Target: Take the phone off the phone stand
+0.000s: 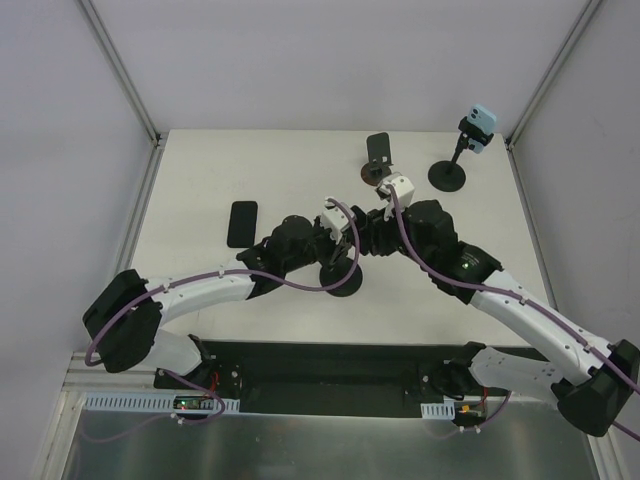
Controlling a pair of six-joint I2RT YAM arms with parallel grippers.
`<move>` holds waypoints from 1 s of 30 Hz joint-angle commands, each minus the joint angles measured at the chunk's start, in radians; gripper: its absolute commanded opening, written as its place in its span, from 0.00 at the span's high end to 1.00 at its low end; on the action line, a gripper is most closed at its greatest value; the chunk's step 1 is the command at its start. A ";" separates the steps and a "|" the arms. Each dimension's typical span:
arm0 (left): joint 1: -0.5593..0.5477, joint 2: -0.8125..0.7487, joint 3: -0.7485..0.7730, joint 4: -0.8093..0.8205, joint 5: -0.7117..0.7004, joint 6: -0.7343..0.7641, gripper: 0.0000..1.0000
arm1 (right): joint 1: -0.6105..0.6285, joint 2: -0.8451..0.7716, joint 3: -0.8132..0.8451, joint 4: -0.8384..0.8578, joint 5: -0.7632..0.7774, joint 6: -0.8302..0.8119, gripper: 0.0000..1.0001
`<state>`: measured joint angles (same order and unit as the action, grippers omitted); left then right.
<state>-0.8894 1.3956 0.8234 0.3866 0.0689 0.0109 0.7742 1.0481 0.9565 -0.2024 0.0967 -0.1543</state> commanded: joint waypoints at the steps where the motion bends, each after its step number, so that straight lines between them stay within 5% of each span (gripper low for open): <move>1: 0.004 -0.053 -0.069 0.120 -0.043 -0.103 1.00 | 0.010 -0.069 -0.045 0.162 -0.026 0.025 0.51; 5: 0.004 -0.079 -0.096 0.120 -0.038 -0.143 1.00 | 0.010 -0.097 -0.123 0.282 -0.029 0.012 0.39; 10: 0.004 -0.109 -0.125 0.129 -0.014 -0.170 1.00 | 0.010 -0.086 -0.194 0.415 -0.044 -0.008 0.39; 30: -0.023 -0.073 -0.095 0.126 0.083 -0.178 1.00 | 0.010 -0.037 -0.274 0.574 -0.063 -0.002 0.55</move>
<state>-0.8913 1.3186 0.7071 0.4904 0.0860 -0.0963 0.7807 0.9993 0.6891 0.2863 0.0372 -0.1516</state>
